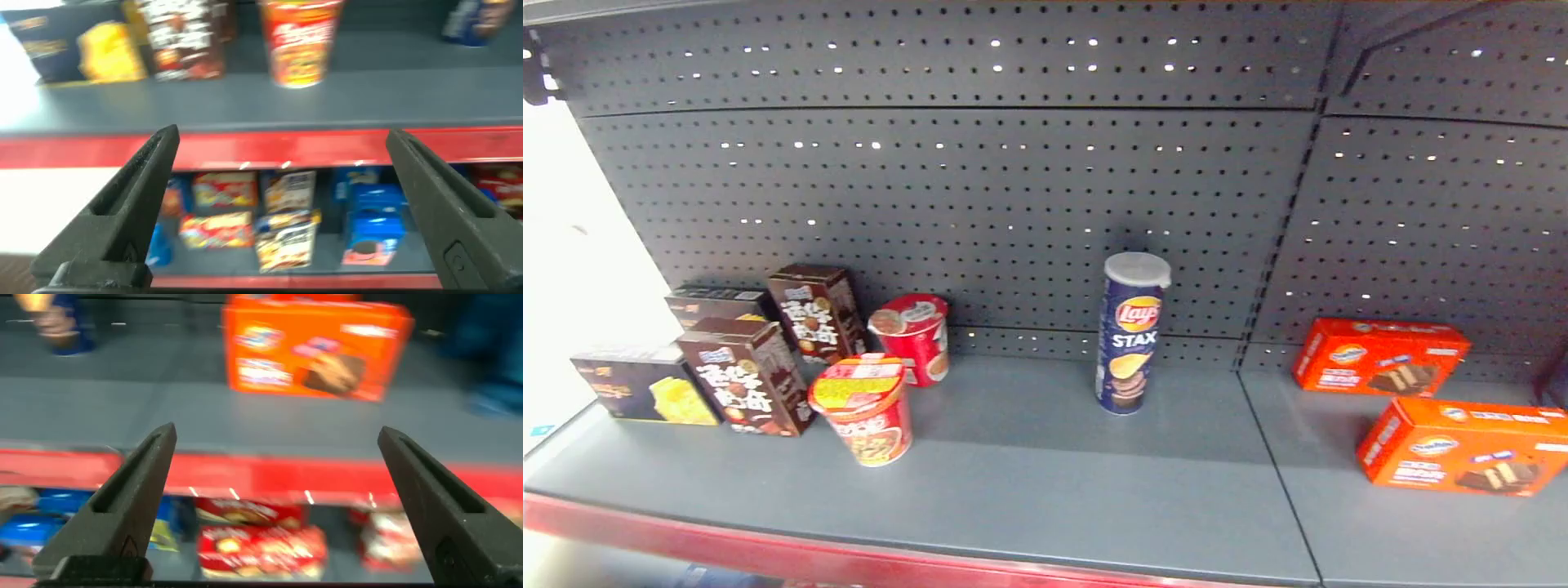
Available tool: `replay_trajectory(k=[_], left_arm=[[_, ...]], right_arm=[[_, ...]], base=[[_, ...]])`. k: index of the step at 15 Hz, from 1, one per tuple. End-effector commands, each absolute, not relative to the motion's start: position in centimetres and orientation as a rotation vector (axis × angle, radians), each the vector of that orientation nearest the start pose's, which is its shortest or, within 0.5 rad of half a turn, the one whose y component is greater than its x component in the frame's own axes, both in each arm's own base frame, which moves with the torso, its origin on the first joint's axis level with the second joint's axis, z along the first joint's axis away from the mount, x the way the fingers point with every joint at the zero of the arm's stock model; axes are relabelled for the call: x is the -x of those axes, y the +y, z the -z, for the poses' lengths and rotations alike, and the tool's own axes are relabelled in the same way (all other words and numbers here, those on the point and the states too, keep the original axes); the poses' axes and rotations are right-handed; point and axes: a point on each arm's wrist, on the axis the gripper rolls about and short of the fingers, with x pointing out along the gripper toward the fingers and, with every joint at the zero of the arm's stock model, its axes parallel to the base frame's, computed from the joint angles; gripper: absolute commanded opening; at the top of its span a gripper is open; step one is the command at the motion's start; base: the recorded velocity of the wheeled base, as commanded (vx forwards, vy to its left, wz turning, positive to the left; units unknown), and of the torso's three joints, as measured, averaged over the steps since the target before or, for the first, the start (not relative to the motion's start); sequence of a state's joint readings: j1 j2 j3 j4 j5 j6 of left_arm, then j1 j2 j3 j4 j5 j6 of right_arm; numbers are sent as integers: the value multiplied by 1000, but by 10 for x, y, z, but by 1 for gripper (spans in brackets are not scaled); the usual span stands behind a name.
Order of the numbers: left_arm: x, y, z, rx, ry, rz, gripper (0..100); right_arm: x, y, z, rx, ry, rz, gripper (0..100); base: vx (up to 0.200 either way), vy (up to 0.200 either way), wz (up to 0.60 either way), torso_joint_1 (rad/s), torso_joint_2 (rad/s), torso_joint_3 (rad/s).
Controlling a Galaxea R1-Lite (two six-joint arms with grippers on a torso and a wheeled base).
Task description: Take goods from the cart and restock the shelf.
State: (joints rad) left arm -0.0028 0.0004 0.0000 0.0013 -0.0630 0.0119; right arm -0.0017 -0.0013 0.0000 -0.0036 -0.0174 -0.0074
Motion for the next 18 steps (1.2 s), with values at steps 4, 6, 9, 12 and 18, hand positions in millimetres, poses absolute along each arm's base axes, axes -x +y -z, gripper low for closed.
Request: replay_trajectory(k=[4,6,9,12,18], left_arm=[[23,-1,-75,-11,1,64,100],[23,-1,-75,-11,3,64,100],[23,-1,-75,-9,1,63,100],[23,-1,-75,-6,1,61,100],[23,-1,-75,-12,1,66,100]], right_arm=[[23,0,-76,8,-5,18,100],[23,0,-76,8,-5,18,100],[23,0,-76,8,-5,18,100],[23,0,-76,8,-5,18,100],[23,0,-76,2,-3,20,100]], base=[[0,0,600,2,1,2],[0,0,600,0,0,7],[0,0,600,-2,4,4],[0,0,600,1,1,4],[0,0,500,-1,4,2]])
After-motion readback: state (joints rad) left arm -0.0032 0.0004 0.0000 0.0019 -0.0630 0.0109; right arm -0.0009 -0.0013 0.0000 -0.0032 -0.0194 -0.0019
